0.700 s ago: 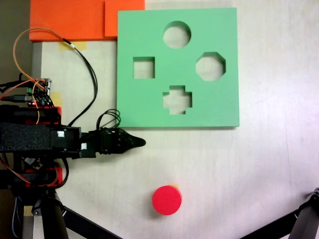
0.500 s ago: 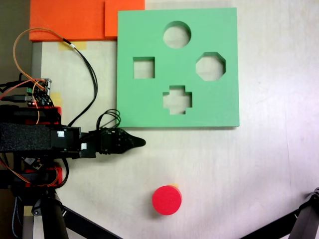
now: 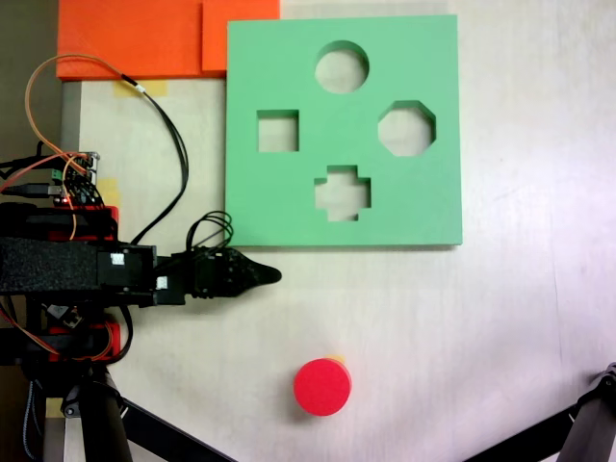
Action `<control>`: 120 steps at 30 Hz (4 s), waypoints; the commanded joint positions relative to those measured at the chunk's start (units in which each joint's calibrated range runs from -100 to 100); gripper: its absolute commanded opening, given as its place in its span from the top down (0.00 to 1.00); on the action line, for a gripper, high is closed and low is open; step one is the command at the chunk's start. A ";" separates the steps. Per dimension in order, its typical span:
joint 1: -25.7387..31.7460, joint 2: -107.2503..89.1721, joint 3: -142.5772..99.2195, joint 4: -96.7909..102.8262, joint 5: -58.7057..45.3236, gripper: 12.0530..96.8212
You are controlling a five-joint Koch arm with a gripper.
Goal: Put the cylinder block into the corresponding hole
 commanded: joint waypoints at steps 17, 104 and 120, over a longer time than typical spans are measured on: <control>-3.57 -0.41 -1.96 12.24 7.33 0.52; -13.58 110.76 38.72 94.96 49.04 0.09; -12.65 110.34 40.81 94.96 49.04 0.62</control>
